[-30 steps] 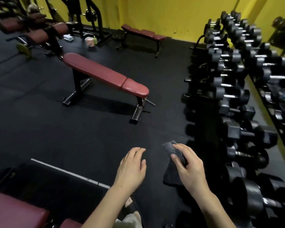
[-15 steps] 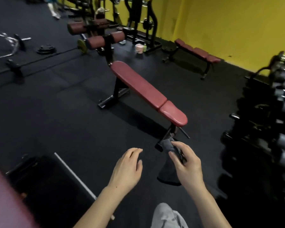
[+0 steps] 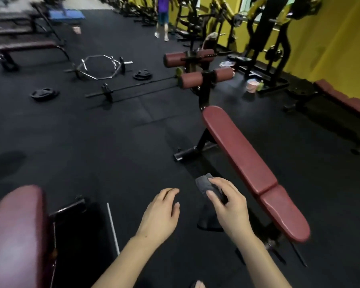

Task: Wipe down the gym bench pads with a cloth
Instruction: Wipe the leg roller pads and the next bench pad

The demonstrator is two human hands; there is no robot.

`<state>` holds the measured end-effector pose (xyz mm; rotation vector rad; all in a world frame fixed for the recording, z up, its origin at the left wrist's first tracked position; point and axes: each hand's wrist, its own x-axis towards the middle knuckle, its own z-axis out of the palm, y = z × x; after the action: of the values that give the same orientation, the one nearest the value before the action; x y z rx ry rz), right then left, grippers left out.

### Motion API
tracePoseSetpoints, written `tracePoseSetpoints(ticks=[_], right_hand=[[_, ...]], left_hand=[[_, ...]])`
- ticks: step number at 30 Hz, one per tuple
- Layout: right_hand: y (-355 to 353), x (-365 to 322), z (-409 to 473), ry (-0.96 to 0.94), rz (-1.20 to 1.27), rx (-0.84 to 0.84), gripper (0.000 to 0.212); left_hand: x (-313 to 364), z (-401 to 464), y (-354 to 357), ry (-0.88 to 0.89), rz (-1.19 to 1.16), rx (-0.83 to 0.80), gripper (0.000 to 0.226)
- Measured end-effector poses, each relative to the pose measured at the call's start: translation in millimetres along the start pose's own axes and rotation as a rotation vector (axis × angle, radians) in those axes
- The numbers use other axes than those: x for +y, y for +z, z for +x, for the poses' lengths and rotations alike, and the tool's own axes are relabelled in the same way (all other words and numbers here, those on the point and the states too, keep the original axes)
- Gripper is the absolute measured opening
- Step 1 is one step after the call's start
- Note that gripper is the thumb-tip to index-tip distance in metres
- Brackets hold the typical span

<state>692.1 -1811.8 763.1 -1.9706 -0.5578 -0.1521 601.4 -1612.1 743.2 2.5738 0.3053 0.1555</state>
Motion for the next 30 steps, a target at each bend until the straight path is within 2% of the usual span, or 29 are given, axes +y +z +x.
tracePoseSetpoints(ticks=[5, 13, 16, 22, 30], right_hand=[[13.0, 31.5, 107.1, -0.066, 0.01, -0.04, 0.029], [73.8, 74.8, 246.1, -0.109, 0.01, -0.099, 0.03], [102.2, 90.5, 305.8, -0.116, -0.003, -0.087, 0.029], [160.9, 110.3, 437.1, -0.038, -0.062, 0.023, 0.029], [200.7, 140.3, 558.2, 0.037, -0.116, 0.123, 0.03]], left_hand=[[1.5, 83.1, -17.9, -0.078, -0.025, 0.128, 0.042], [-37.6, 214.6, -21.8, -0.134, -0.091, 0.178, 0.041], [-69.9, 283.7, -22.7, -0.11, -0.083, 0.176, 0.041], [-138.3, 436.5, -52.4, -0.015, 0.033, 0.068, 0.045], [-161.8, 611.4, -85.4, 0.176, 0.137, 0.002, 0.045]])
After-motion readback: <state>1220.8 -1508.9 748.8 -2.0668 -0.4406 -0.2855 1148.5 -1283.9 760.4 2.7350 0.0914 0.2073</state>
